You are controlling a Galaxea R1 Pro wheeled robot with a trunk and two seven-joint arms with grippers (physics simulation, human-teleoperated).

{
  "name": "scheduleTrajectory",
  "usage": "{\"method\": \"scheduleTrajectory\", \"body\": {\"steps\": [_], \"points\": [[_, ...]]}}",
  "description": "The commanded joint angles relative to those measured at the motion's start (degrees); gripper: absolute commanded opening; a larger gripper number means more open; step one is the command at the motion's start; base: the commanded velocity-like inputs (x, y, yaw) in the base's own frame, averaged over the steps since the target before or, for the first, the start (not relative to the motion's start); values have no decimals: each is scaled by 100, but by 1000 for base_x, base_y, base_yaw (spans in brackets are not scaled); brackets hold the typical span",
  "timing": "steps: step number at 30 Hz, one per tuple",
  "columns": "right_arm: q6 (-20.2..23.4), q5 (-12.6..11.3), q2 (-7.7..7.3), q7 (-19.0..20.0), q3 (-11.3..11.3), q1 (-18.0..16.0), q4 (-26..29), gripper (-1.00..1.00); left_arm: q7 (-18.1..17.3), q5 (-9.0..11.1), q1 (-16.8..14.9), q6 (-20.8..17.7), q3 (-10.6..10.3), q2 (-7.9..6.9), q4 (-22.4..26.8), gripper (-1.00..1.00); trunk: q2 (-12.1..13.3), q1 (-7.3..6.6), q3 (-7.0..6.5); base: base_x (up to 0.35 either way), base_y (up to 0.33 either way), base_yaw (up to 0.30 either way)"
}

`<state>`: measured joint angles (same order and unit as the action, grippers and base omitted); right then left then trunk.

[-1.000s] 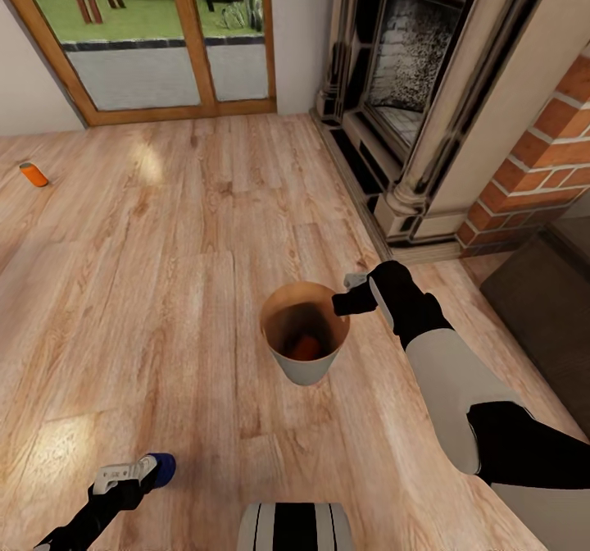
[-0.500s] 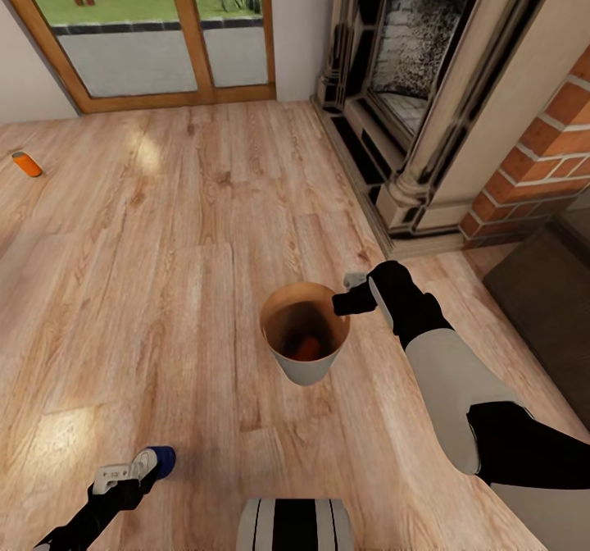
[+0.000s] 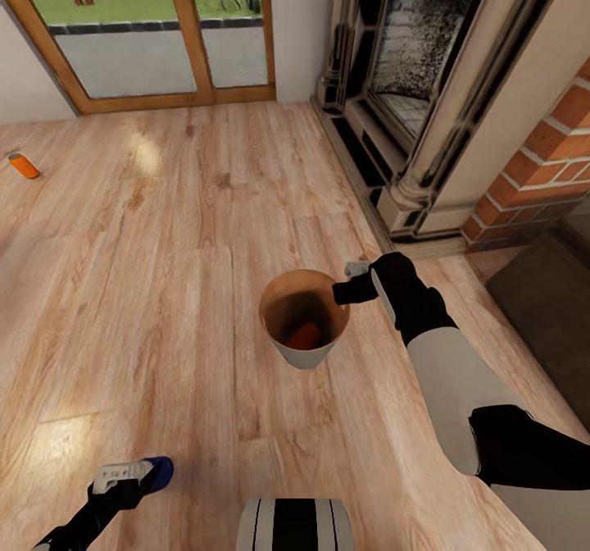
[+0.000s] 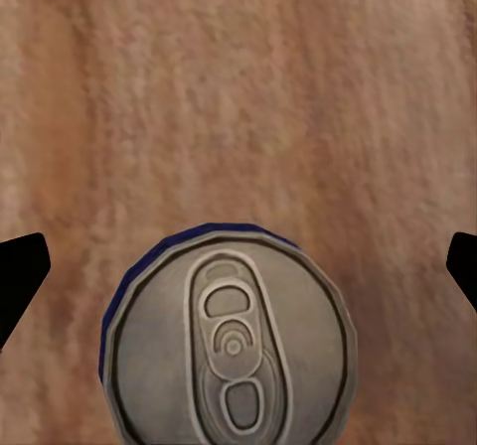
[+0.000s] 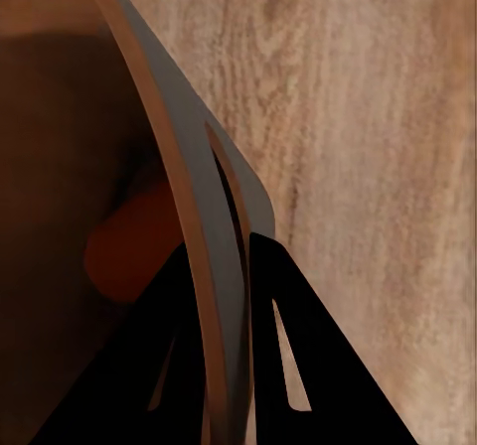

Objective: Put the three can of soda from the living room inside the tash can in the kitchen.

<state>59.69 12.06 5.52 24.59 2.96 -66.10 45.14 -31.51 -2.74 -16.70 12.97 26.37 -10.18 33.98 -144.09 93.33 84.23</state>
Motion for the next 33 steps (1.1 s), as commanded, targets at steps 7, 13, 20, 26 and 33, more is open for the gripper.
{"method": "scheduleTrajectory", "body": {"steps": [7, 13, 20, 26, 33], "points": [[31, -165, 1, 46, 2, 1, 8, -100, 6, 1, 0, 2, 0, 4, -6, 100, 0, -1, 0, 11, 0, 0], [31, -166, 1, 46, 7, 1, 7, -100, 17, 2, 0, -11, 0, 7, -16, 100, -2, 2, 22, 0, 0, 0], [31, -169, 1, 46, 7, 1, 9, -100, 17, 2, 0, -20, 0, 2, -22, 100, -11, 20, 180, 0, 0, 0], [31, -165, 1, 46, 5, 1, 10, -100, 2, 2, 0, -13, 0, -1, -18, 100, -15, 28, 281, 0, 0, 0], [31, -165, 10, 46, 11, 1, 11, -100, -4, 2, 0, 1, 0, -1, -11, 100, -16, 30, 322, 0, 0, 0]]}}
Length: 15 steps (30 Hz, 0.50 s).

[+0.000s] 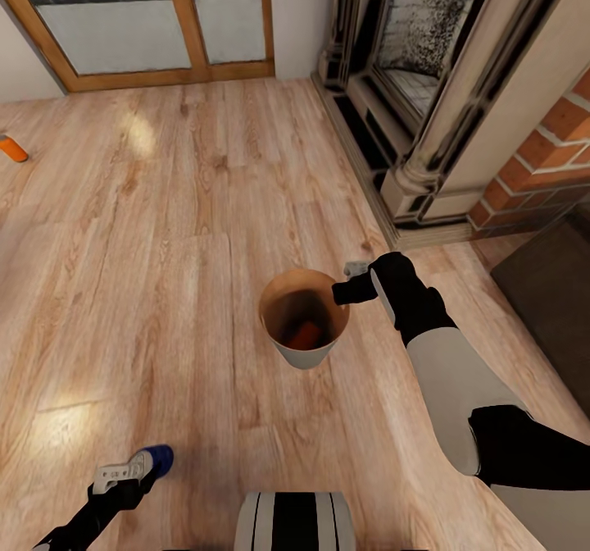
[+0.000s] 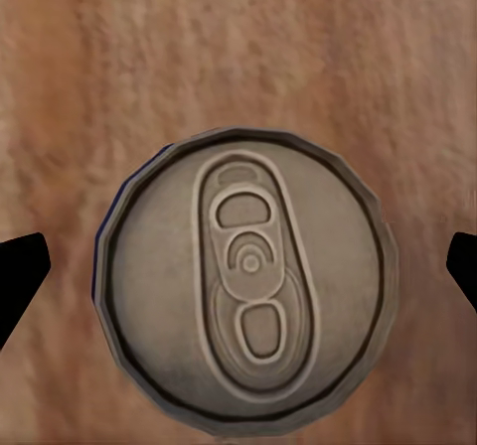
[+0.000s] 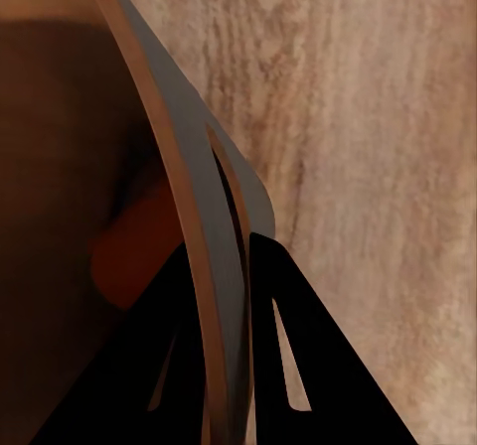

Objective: Put the three can of soda from the living room inside the tash can in the kitchen.

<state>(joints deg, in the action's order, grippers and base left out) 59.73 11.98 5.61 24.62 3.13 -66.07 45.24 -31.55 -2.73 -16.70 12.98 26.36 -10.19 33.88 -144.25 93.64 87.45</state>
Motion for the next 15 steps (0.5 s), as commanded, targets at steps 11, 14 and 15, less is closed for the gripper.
{"method": "scheduleTrajectory", "body": {"steps": [11, 14, 15], "points": [[27, -153, 2, 35, -5, -2, -2, -100, 0, 1, 0, -1, 0, 0, 1, 100, -2, 1, 24, 0, 0, 0], [27, -143, 2, 34, -5, -2, -1, -100, 4, 1, 0, 14, 0, 0, -1, -100, -2, 1, 24, 0, 0, 0], [27, -140, 2, 34, -5, -2, 0, -100, 6, -3, 0, 19, 0, 0, -5, -100, -2, 1, 24, 0, 0, 0]]}}
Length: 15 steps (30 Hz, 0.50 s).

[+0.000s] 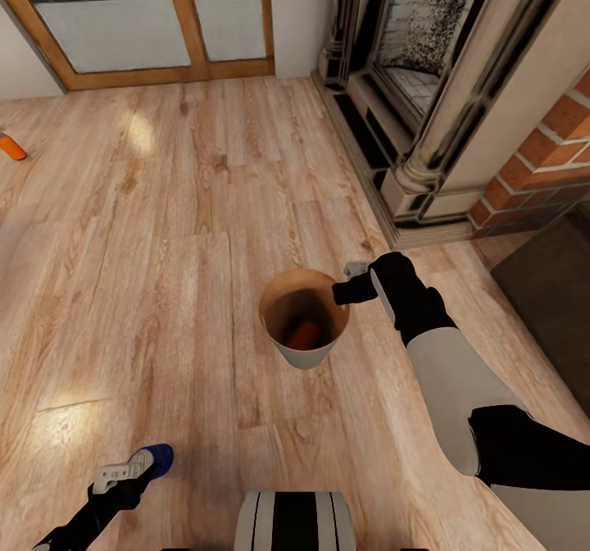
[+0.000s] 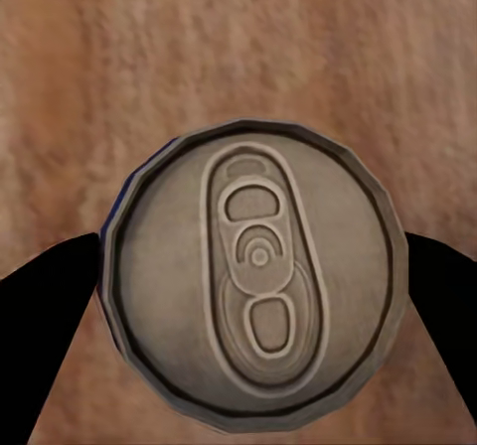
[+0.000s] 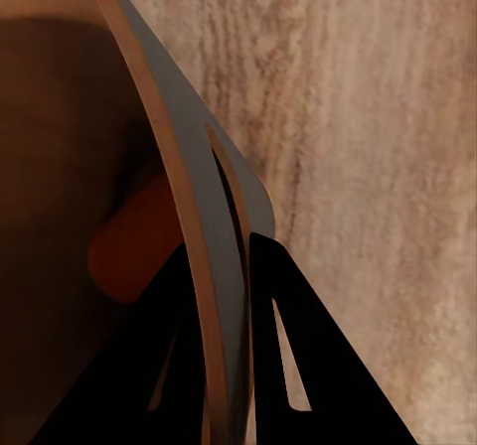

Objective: Put the three can of soda from the living room inside the tash can in the kitchen.

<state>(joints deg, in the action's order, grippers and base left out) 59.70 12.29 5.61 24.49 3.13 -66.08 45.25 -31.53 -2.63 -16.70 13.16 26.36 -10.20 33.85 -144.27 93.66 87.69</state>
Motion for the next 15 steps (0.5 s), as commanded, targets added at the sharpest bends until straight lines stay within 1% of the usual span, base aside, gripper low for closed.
{"method": "scheduleTrajectory", "body": {"steps": [1, 12, 15], "points": [[30, -169, 1, 47, -5, -1, 1, -100, 5, -15, 0, 4, 1, 0, -5, -100, 0, 0, 0, 0, 0, 0], [30, -174, 1, 47, -5, 4, -1, -100, 14, -25, 0, -39, 1, 0, -10, -100, 0, 0, 0, 0, 0, 0], [30, -174, 1, 47, -5, 6, -3, -100, 12, -38, 0, -41, 1, 2, -10, -100, 4, -8, -67, 0, 0, 0]]}}
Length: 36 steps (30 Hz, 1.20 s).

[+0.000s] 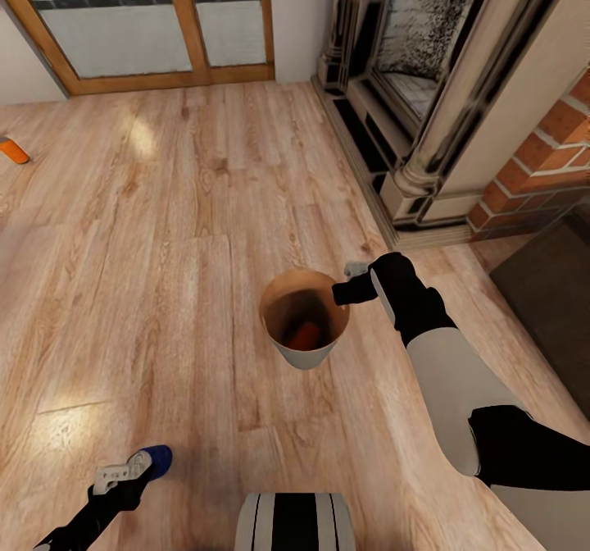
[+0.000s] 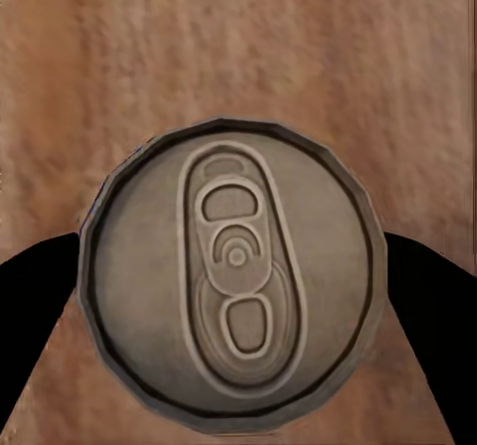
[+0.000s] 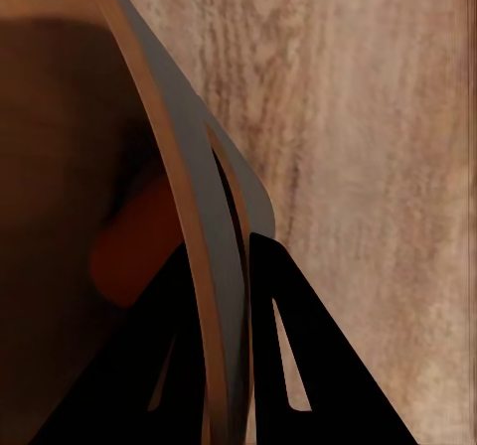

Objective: Put the three can of soda from the living room inside the tash can in the kitchen.

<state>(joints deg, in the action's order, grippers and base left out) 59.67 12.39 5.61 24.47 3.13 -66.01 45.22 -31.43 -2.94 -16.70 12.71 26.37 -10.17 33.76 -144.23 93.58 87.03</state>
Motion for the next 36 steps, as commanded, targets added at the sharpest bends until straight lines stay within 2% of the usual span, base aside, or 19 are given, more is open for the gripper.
{"method": "scheduleTrajectory", "body": {"steps": [1, 28, 30, 32, 33, 35, 36], "points": [[33, -184, 2, 49, -5, 0, -2, -100, 0, -10, 0, 4, 0, 1, -1, -100, 1, -3, -23, 0, 0, 0], [33, -193, 1, 56, -9, 209, -5, -100, -5, 15, -5, -42, 0, -29, 46, -100, 38, -72, -621, 0, 0, 0], [33, -198, -2, 57, -10, 287, -5, -100, -12, 19, -45, -377, -5, -45, 211, -100, 40, -77, -666, 0, 0, 0], [33, -189, 0, 53, -4, 366, -5, -100, -37, 20, -91, -1054, -7, -56, 613, -100, 43, -83, -710, 0, 0, 0], [33, -184, 0, 52, -3, 382, -5, -100, -53, 22, -110, -1234, -6, -58, 773, -100, 44, -85, -732, 0, 0, 0], [33, -174, -4, 50, -4, 426, -5, -100, -160, 27, -226, -2085, -2, -56, 1556, -100, 47, -90, -776, 0, 0, 0], [33, -172, -5, 50, -4, 432, -5, -100, -197, 28, -270, -2328, -2, -56, 1761, -100, 48, -93, -798, 0, 0, 0]]}}
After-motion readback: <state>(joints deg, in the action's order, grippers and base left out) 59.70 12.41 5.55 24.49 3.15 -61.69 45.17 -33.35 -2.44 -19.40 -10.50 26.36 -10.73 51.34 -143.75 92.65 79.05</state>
